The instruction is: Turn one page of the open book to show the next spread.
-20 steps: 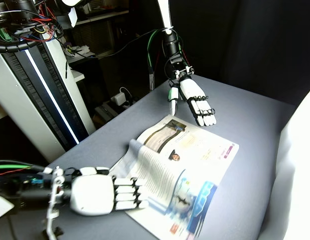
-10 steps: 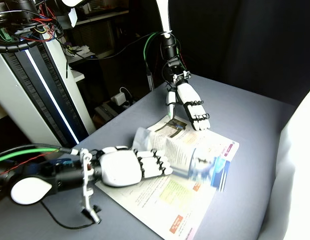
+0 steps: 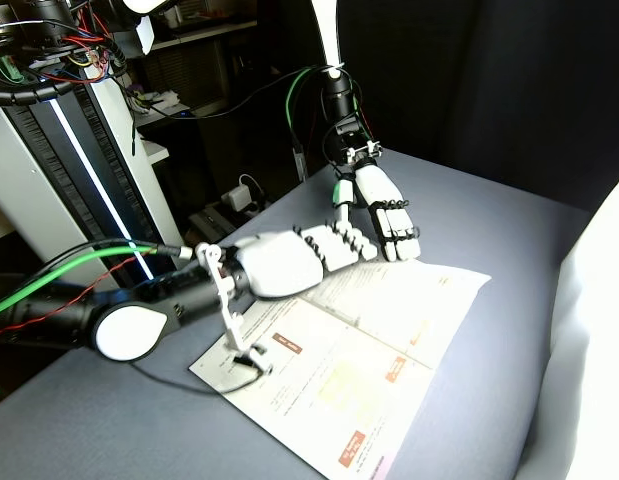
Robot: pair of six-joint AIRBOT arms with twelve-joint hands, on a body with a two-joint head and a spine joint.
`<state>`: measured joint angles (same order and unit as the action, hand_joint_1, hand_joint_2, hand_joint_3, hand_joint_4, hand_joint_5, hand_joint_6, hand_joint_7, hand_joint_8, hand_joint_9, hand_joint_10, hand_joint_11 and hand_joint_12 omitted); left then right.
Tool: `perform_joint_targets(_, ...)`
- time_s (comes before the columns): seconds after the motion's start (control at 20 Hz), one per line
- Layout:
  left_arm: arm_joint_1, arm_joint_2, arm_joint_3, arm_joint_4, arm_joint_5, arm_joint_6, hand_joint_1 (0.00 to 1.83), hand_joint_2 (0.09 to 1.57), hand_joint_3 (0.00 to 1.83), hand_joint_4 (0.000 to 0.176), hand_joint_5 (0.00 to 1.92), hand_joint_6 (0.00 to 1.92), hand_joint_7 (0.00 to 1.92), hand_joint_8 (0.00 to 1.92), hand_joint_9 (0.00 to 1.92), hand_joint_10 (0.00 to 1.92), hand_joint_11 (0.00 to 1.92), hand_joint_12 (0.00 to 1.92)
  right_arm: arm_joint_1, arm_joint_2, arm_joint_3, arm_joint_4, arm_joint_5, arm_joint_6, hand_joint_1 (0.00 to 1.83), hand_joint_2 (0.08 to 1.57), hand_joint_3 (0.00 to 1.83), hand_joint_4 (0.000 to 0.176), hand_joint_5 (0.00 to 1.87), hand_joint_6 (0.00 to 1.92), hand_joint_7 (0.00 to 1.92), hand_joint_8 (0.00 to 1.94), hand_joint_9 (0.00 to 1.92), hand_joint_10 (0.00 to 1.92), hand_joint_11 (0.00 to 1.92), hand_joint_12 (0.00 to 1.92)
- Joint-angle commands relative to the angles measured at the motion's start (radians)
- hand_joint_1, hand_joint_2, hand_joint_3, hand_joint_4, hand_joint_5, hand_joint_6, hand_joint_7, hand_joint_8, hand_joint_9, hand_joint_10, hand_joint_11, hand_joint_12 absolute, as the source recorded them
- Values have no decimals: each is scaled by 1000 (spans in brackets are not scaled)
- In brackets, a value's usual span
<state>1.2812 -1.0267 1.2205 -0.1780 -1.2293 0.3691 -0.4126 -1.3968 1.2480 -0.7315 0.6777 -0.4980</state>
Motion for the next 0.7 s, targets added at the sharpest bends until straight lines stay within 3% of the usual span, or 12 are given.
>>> perform_joint_targets(0.0,8,-20,5,-34,-65,3,10,1568,85,0,152,12,105,2,59,1,1,222,25,5,-6,32,184,26,0,1124,0,0,0,0,0,0,0,0,0,0)
perform_joint_targets(0.05,11,-20,5,-41,-69,3,379,1500,34,0,298,56,188,21,60,15,0,44,36,5,-14,24,217,39,2,1137,0,0,0,0,0,0,0,0,0,0)
perform_joint_targets(0.1,16,-20,5,-50,-76,3,496,1478,14,0,334,60,211,20,64,18,0,8,48,12,-27,20,245,41,0,1130,0,0,0,0,0,0,0,0,0,0)
perform_joint_targets(0.35,27,-14,-1,-84,-107,9,528,1472,8,0,344,58,218,17,65,17,0,0,56,79,-68,21,316,41,0,1126,0,0,0,0,0,0,0,0,0,0)
perform_joint_targets(0.65,71,73,-66,-148,-200,70,529,1473,6,0,346,54,219,14,65,16,0,0,22,215,-117,51,277,35,0,1125,0,0,0,0,0,0,0,0,0,0)
